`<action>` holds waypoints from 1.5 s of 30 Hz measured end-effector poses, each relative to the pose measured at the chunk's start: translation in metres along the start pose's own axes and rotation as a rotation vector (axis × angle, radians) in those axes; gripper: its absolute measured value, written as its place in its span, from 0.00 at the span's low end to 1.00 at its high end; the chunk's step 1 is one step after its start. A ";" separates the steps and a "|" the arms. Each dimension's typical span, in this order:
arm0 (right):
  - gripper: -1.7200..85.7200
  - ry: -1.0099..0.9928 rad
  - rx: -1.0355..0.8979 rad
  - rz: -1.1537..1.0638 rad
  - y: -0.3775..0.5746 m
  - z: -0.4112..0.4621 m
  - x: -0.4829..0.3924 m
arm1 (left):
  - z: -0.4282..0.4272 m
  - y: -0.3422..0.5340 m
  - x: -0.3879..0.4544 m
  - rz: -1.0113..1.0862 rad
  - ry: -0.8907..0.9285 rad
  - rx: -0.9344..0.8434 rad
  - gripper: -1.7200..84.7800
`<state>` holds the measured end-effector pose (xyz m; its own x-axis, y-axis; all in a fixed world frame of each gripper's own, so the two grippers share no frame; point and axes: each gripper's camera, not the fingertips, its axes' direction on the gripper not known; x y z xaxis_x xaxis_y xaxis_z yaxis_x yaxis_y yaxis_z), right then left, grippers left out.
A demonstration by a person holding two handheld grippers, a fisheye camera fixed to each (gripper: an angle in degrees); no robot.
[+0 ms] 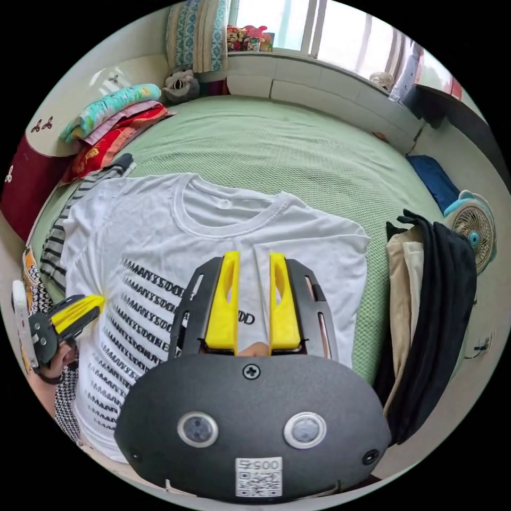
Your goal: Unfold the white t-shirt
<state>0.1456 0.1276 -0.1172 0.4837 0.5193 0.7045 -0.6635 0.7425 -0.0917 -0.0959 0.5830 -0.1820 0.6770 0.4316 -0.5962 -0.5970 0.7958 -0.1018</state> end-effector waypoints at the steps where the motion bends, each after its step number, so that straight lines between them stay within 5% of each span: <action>1: 0.09 0.031 -0.045 -0.005 -0.008 0.014 -0.001 | 0.000 0.001 0.001 0.007 -0.005 0.001 0.01; 9: 0.00 0.063 -0.032 0.033 -0.013 0.005 0.018 | 0.003 0.009 0.005 -0.002 0.015 0.015 0.01; 21: 0.03 0.343 0.005 0.374 -0.015 -0.111 0.193 | 0.001 0.019 0.005 -0.032 0.041 0.022 0.01; 31: 0.09 0.078 0.014 0.180 0.074 -0.115 0.105 | -0.006 0.026 0.008 -0.018 0.027 0.022 0.01; 39: 0.02 0.156 -0.195 0.496 0.127 -0.073 0.117 | -0.017 0.032 -0.001 -0.054 0.064 -0.009 0.02; 45: 0.01 0.148 -0.092 0.358 0.136 -0.118 0.060 | -0.061 0.060 -0.010 -0.103 0.109 0.003 0.02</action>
<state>0.1517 0.3097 -0.1708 0.3128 0.8023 0.5084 -0.7546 0.5350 -0.3799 -0.1647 0.6009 -0.2311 0.6833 0.2992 -0.6660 -0.5254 0.8349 -0.1640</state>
